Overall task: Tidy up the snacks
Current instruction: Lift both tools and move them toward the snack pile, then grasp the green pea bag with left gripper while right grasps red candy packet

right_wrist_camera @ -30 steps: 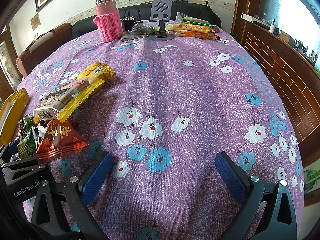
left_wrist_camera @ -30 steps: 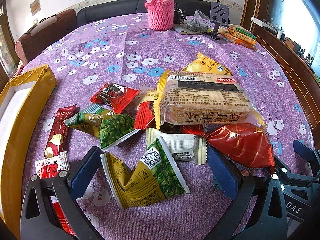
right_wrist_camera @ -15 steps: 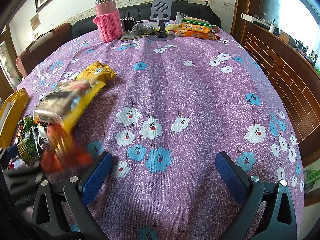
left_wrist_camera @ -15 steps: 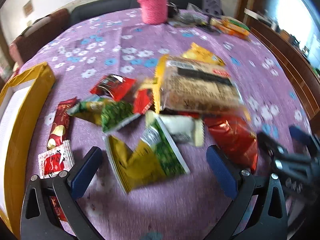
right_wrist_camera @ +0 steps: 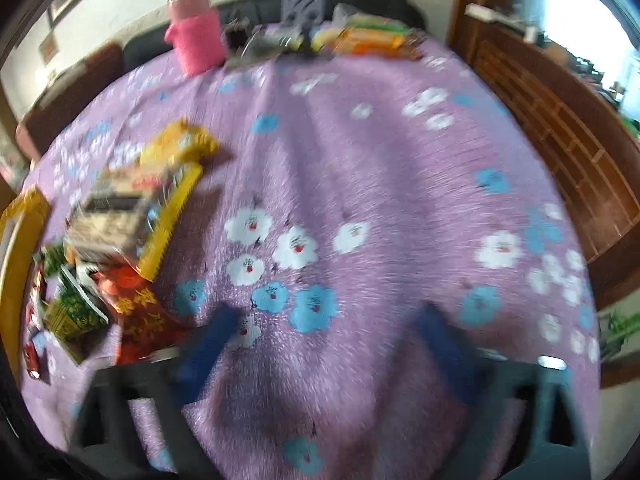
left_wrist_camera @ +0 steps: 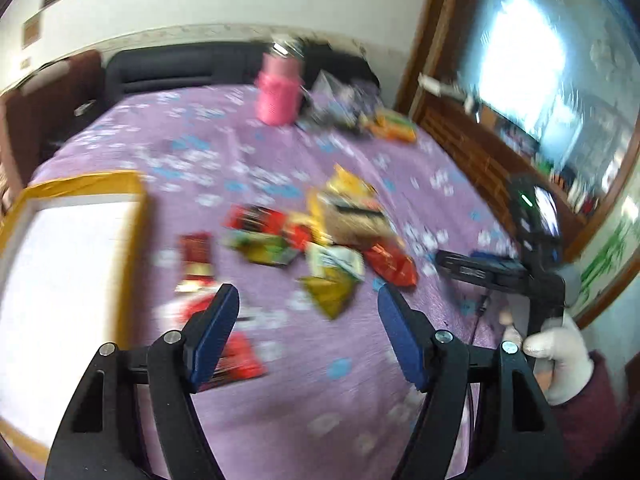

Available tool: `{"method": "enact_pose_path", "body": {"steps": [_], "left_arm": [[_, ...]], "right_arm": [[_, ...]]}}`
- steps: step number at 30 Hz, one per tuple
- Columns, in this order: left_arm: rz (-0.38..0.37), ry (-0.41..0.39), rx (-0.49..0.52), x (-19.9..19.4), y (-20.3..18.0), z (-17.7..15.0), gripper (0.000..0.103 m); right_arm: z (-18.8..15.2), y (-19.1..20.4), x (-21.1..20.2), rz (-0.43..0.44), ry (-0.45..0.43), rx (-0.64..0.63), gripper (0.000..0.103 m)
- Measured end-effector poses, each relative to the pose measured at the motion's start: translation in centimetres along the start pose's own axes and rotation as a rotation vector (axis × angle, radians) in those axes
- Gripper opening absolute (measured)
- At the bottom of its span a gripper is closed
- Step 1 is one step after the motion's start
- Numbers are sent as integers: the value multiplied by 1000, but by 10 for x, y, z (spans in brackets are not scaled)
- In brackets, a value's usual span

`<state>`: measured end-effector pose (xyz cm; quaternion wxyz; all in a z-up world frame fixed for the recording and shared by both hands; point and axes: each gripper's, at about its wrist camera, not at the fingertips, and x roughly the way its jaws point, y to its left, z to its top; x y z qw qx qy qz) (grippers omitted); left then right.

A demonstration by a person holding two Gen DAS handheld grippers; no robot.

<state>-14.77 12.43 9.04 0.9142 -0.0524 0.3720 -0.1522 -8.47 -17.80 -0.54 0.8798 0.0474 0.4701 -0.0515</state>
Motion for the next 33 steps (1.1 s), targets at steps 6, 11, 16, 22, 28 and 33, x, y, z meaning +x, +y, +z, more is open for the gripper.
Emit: {"method": "enact_pose_path", "body": {"steps": [6, 11, 16, 22, 28, 33], "left_arm": [[-50, 38, -105, -15, 56, -4, 51], [-92, 123, -57, 16, 6, -22, 50], [-100, 182, 28, 53, -32, -12, 51], [-90, 205, 98, 103, -44, 16, 51], [-65, 227, 228, 136, -69, 14, 53], [-25, 250, 290, 152, -81, 2, 35]], "right_arm": [[-10, 21, -57, 155, -145, -57, 72], [-5, 60, -40, 233, -111, -166, 71], [-4, 89, -10, 218, -67, -236, 67], [-11, 80, -4, 268, -43, -200, 31], [-15, 57, -22, 315, -60, -149, 31], [-17, 47, -35, 326, -80, -131, 30]]}}
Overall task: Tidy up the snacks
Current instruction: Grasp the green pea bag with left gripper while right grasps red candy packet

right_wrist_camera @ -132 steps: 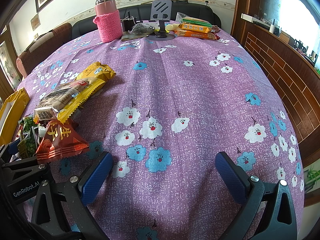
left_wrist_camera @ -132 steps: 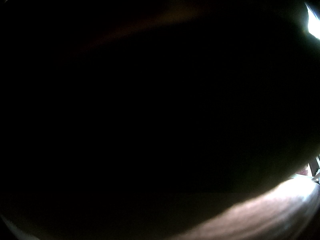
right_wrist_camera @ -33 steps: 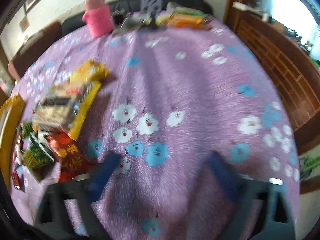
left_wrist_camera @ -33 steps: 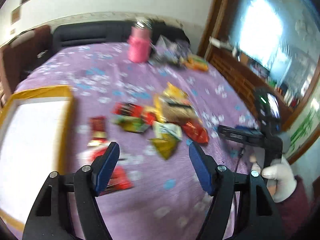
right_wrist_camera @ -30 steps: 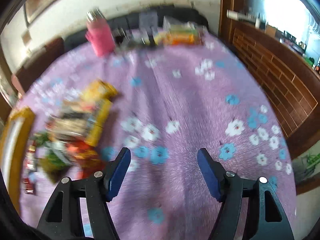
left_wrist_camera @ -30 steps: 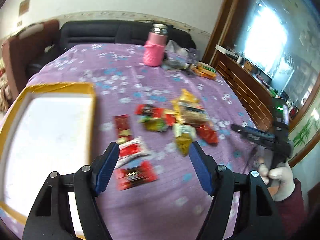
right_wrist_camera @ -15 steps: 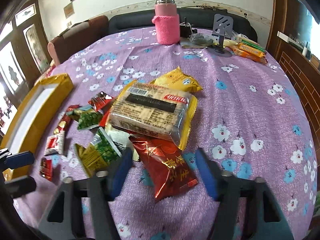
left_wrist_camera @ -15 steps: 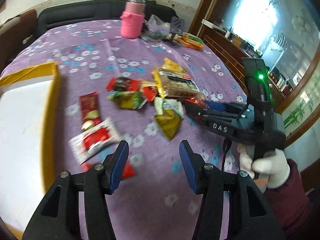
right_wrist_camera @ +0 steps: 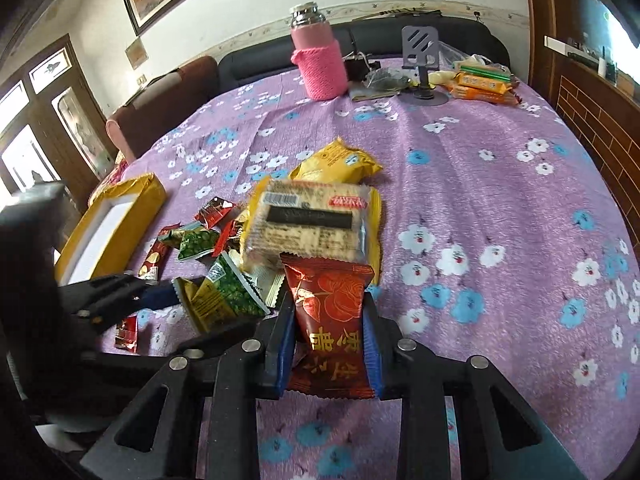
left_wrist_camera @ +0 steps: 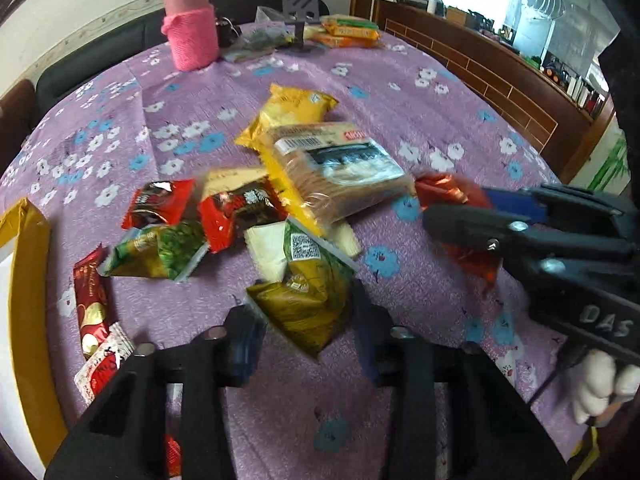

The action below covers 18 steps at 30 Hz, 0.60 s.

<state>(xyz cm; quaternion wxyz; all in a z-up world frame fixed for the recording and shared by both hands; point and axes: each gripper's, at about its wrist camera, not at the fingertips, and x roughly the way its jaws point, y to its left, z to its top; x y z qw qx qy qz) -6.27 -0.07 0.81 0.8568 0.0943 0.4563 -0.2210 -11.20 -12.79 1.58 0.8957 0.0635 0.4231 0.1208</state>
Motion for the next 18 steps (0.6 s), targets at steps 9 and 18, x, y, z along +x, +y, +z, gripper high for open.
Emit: {"method": "enact_pose_path", "body": {"steps": [9, 18], "left_arm": [[-44, -131, -127, -61, 20, -18, 34], [191, -209, -402, -162, 133, -109, 35]], "right_arm": [[-2, 16, -21, 44, -22, -9, 30], [5, 122, -32, 234, -1, -137, 30]]}}
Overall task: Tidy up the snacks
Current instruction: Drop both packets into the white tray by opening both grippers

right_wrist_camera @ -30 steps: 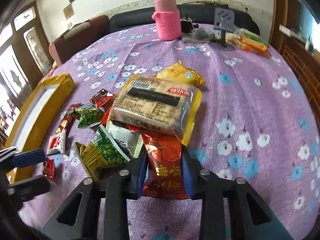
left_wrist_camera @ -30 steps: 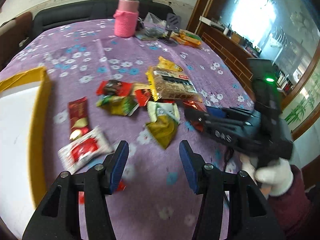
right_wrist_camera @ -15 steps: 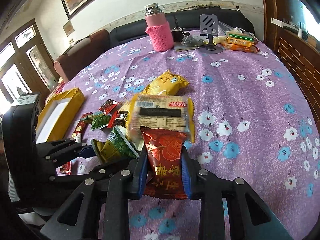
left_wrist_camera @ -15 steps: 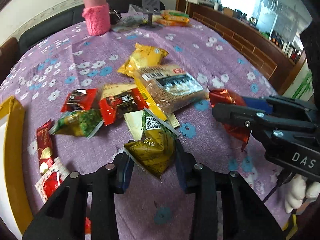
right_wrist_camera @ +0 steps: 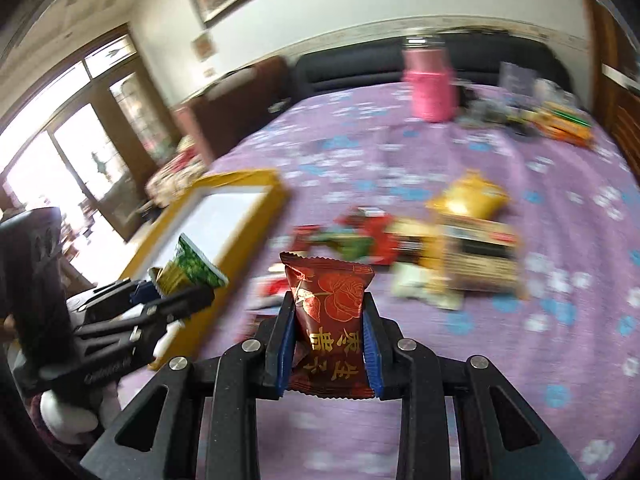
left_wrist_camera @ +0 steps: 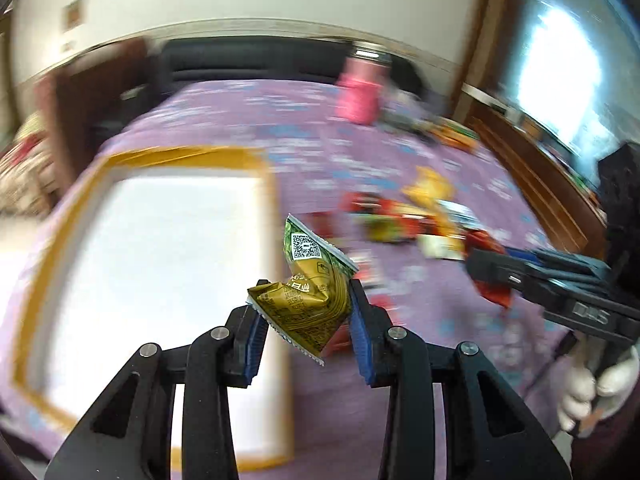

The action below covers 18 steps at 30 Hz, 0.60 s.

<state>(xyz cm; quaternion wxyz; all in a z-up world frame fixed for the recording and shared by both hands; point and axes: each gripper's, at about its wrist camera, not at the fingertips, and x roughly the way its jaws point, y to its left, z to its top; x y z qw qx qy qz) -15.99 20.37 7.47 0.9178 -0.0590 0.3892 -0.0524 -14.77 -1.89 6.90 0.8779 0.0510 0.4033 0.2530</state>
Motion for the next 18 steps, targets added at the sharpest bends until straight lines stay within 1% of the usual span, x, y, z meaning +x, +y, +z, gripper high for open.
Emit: {"method": "enact_pose_path", "body": {"steps": [3, 4, 5, 8, 11, 13, 16, 18], "left_arm": [[96, -4, -97, -13, 54, -7, 35], [128, -1, -125, -14, 71, -9, 35], [150, 5, -146, -14, 87, -12, 35], [192, 32, -191, -7, 117, -20, 35], [212, 51, -223, 1, 136, -27, 36], [215, 59, -254, 3, 150, -33, 36], [209, 39, -269, 0, 161, -39, 38], [199, 29, -288, -7, 163, -40, 42]], "right_arm": [[7, 51, 25, 93, 47, -54, 30], [8, 67, 33, 112, 60, -75, 30], [9, 84, 42, 125, 71, -100, 30], [6, 129, 70, 151, 119, -168, 30], [1, 167, 103, 155, 167, -229, 29], [-3, 185, 122, 157, 197, -257, 29], [-9, 204, 144, 137, 229, -292, 29], [-13, 209, 155, 122, 241, -307, 31]]}}
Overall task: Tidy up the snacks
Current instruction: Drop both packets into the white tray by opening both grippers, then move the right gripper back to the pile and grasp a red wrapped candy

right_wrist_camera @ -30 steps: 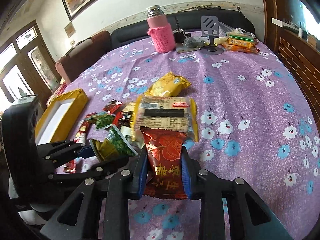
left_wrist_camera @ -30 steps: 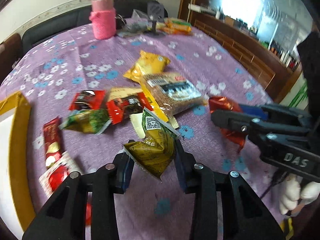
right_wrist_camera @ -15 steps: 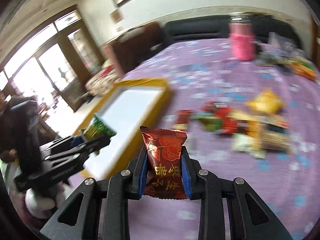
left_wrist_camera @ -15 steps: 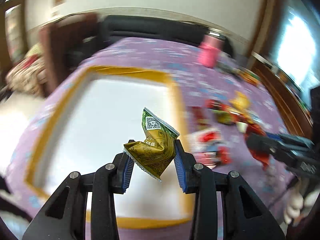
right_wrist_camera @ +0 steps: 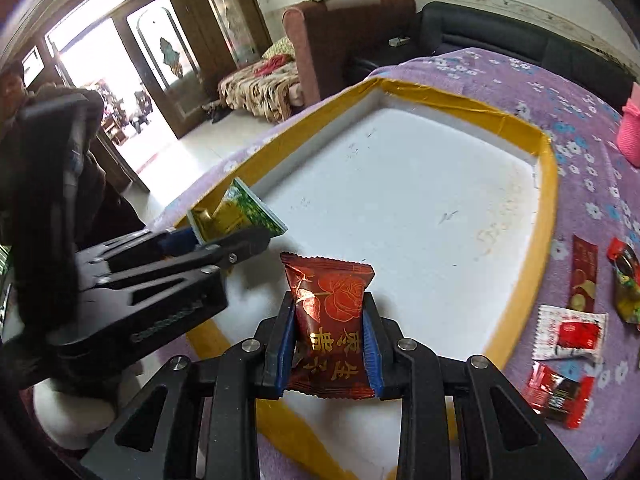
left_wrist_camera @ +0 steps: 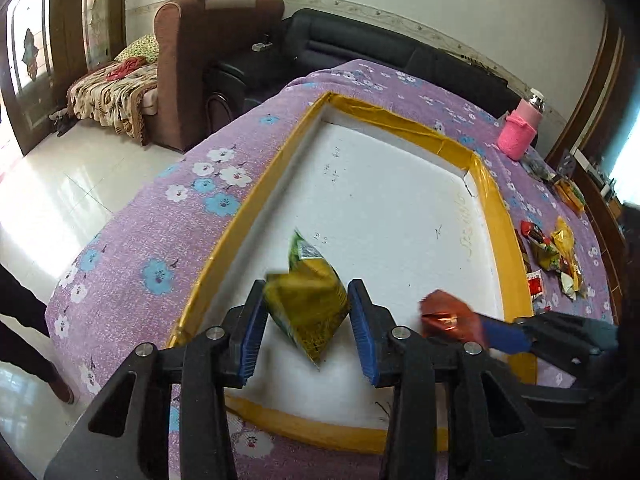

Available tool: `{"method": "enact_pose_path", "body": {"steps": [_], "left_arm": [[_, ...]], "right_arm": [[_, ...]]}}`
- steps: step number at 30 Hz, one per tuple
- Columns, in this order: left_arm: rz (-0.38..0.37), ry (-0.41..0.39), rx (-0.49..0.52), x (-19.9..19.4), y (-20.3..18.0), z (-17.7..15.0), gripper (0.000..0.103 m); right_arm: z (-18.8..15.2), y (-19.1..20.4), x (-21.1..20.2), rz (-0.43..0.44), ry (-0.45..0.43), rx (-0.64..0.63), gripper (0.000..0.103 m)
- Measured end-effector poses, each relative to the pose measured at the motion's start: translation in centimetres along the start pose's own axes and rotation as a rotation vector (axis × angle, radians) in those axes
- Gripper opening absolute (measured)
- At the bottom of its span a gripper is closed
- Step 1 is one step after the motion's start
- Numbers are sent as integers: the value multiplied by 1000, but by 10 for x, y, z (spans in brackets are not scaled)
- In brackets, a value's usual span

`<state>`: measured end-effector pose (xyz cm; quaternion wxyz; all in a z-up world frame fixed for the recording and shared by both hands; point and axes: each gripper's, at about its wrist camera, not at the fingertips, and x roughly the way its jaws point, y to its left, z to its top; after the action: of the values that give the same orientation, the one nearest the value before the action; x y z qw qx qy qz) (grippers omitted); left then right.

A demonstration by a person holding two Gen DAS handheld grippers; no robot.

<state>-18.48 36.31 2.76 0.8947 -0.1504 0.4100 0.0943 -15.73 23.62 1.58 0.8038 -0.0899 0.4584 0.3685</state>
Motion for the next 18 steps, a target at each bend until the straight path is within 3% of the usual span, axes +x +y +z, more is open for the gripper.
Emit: {"method": "enact_pose_path", "body": {"steps": [5, 9, 12, 14, 18], "left_arm": [[-22, -36, -61, -21, 13, 2, 44], [-52, -94, -74, -46, 6, 1, 44], [-83, -134, -65, -68, -7, 2, 50], [-102, -165, -54, -80, -16, 0, 58], [-149, -200, -4, -93, -44, -8, 70]], "right_arm": [[-3, 4, 1, 24, -8, 23, 34], [-4, 3, -36, 36, -100, 24, 37], [-9, -11, -81, -2, -229, 46, 55], [-18, -29, -110, -59, -326, 62, 79], [-43, -90, -142, -180, -361, 159, 81]]}}
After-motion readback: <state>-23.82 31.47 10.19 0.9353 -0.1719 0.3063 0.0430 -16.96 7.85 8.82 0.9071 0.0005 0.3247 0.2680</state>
